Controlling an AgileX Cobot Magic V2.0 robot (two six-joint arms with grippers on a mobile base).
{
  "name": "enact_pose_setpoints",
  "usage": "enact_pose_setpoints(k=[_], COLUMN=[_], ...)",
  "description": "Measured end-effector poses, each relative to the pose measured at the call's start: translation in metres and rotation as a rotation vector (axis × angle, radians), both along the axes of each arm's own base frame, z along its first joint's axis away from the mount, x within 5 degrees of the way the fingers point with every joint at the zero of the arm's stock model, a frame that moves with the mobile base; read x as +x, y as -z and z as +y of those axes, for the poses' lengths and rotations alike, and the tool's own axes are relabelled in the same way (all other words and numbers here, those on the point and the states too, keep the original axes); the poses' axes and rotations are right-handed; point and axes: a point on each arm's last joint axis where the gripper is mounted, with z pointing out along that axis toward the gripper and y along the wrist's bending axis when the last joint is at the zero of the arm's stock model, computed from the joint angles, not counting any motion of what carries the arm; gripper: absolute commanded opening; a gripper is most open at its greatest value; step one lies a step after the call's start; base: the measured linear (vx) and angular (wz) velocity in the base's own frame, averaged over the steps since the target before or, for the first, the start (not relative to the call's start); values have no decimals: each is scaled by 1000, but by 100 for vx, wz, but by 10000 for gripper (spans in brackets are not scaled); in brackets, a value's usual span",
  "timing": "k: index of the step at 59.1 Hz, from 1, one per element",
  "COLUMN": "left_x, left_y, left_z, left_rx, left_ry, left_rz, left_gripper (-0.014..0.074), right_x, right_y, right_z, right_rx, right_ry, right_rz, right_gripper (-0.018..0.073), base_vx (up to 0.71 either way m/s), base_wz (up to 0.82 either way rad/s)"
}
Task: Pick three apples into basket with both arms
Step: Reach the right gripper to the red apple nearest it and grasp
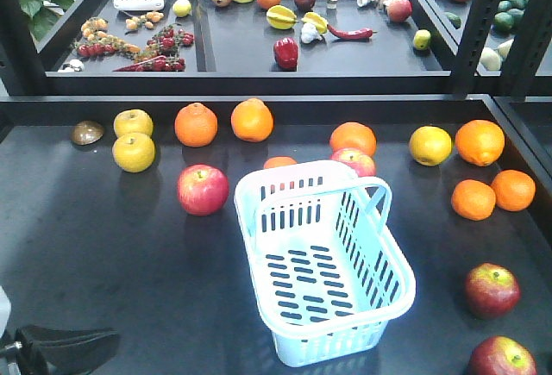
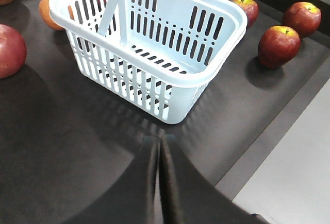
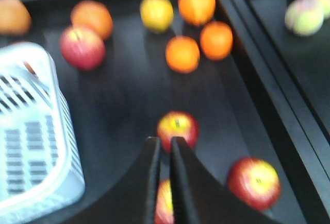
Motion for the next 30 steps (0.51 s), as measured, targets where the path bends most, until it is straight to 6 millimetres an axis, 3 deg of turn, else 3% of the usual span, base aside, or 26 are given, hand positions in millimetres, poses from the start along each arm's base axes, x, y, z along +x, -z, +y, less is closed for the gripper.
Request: enact_pose_setpoints(k=[8,14,30], left_x=[0,0,0], left_y=[0,0,0], left_z=[0,0,0], left_rx=[0,0,1], left_ry=[0,0,4], left_rz=[0,0,5], left_gripper=[-6,-6,-6], right_x=[33,55,91], right_y=[6,22,64], right_z=[-1,-2,-3], right_rx=[-26,-50,-65], right_ry=[-8,-9,-9], right_rz=[182,312,554], right_gripper=[547,724,701], base_vx=[0,0,0], base_wz=[0,0,0])
